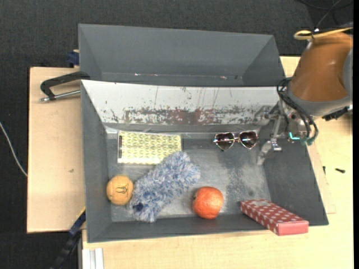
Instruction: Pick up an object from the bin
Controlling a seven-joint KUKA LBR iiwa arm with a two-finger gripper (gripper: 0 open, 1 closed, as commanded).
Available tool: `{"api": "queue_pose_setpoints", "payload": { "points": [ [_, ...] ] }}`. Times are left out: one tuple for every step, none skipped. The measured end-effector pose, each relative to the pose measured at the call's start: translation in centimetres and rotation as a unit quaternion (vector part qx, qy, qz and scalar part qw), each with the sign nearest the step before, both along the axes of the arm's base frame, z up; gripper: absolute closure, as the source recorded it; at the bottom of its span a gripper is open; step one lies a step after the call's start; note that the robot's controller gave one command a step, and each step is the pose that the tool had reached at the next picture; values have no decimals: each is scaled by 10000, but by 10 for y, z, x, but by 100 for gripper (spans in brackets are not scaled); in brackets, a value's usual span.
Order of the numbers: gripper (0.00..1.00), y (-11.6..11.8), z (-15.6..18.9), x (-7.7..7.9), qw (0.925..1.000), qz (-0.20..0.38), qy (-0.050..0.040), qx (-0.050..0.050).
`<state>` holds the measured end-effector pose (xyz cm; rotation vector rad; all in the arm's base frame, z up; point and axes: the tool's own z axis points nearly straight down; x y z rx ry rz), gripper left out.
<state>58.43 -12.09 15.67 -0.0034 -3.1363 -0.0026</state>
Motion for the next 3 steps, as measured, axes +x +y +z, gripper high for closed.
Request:
{"api": "queue_pose_setpoints", "payload": {
  "points": [
    [0,0,5,2,10000,8,-42,-8],
    [0,17,-34,6,9996,-254,-79,-15],
    [0,51,-77,14,9963,-860,-63,-9]
  ]
}}
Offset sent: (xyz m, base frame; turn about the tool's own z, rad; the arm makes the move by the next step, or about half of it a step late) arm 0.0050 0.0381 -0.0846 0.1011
